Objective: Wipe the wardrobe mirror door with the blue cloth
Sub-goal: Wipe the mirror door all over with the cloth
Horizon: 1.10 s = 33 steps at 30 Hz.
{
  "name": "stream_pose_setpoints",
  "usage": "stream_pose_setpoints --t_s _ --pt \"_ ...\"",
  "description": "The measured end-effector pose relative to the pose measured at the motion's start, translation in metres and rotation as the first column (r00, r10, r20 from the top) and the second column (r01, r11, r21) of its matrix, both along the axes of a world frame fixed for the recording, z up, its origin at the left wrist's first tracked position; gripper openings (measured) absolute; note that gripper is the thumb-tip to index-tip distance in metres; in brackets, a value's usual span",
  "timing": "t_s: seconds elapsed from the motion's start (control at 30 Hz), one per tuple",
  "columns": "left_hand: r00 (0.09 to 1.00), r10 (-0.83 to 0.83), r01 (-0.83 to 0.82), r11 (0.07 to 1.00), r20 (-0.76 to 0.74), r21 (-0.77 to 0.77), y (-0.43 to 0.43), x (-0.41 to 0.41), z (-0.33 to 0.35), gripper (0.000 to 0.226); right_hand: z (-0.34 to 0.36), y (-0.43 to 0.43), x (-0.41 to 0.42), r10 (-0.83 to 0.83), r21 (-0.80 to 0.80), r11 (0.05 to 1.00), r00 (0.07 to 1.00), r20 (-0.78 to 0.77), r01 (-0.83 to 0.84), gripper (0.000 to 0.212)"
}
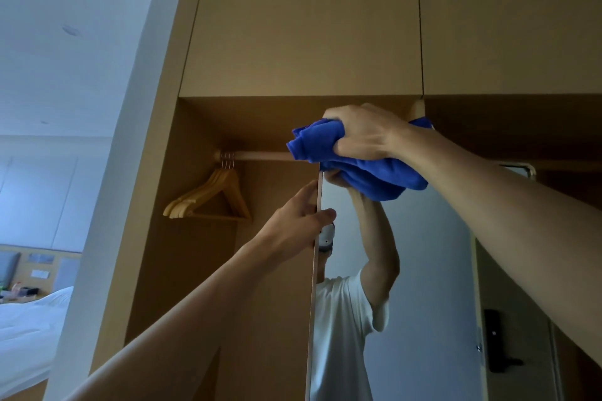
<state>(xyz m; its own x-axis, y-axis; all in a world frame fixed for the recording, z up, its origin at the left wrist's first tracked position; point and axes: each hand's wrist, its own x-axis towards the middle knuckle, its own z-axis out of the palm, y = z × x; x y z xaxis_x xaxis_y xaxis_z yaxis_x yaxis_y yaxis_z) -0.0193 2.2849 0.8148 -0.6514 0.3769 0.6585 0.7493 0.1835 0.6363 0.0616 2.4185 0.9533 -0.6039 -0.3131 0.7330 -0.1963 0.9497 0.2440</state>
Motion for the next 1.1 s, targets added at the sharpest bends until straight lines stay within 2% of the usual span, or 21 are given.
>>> stream_pose_setpoints --t_s 0.13,0.3,0.37,0.5,0.53,0.67,0.77,0.87,0.93,1.0,1.1 --pt "0.995 -0.064 0.052 0.988 0.072 0.146 -0.005 -0.003 -0.008 0.065 -0.007 0.015 0.005 0.043 0.041 0.998 0.999 0.000 -0.043 0.027" --pt "0.987 -0.125 0.102 0.972 0.098 0.211 0.000 -0.001 -0.012 0.056 -0.001 0.023 0.016 -0.117 0.102 0.988 0.993 0.021 0.114 0.028" --pt "0.981 -0.152 0.116 0.958 0.121 0.264 0.001 -0.001 -0.012 0.057 0.001 0.013 0.017 -0.130 0.121 0.984 0.991 0.018 0.127 0.031" --pt "0.956 -0.194 0.103 0.924 0.219 0.369 0.000 -0.002 -0.009 0.090 0.000 -0.014 0.011 -0.079 0.203 0.977 0.995 0.052 0.067 0.032" --pt "0.950 -0.211 0.104 0.911 0.232 0.399 0.000 -0.001 -0.007 0.093 0.001 -0.019 0.010 -0.095 0.251 0.965 0.994 0.062 0.077 0.033" --pt "0.916 -0.306 0.143 0.853 0.259 0.502 -0.007 0.006 -0.005 0.087 0.003 -0.038 0.004 -0.223 0.534 0.824 0.975 -0.001 0.189 0.033" --pt "0.925 -0.302 0.171 0.873 0.231 0.457 -0.010 0.014 -0.008 0.068 -0.006 -0.047 -0.001 -0.297 0.671 0.688 0.951 -0.084 0.275 0.037" --pt "0.962 -0.241 0.179 0.912 0.128 0.368 -0.007 0.015 -0.010 0.062 -0.012 -0.049 0.001 -0.277 0.799 0.478 0.926 -0.256 0.364 0.031" --pt "0.974 -0.206 0.160 0.923 0.098 0.351 -0.007 0.016 -0.009 0.053 -0.012 -0.049 0.002 -0.203 0.846 0.360 0.918 -0.340 0.392 0.030" --pt "0.966 -0.223 0.161 0.913 0.128 0.376 -0.007 0.012 -0.006 0.064 -0.010 -0.047 0.003 -0.103 0.873 0.317 0.928 -0.358 0.372 0.034" --pt "0.977 -0.172 0.119 0.930 0.125 0.347 -0.002 0.010 -0.003 0.069 -0.007 -0.045 0.000 -0.028 0.874 0.392 0.953 -0.301 0.287 0.038"
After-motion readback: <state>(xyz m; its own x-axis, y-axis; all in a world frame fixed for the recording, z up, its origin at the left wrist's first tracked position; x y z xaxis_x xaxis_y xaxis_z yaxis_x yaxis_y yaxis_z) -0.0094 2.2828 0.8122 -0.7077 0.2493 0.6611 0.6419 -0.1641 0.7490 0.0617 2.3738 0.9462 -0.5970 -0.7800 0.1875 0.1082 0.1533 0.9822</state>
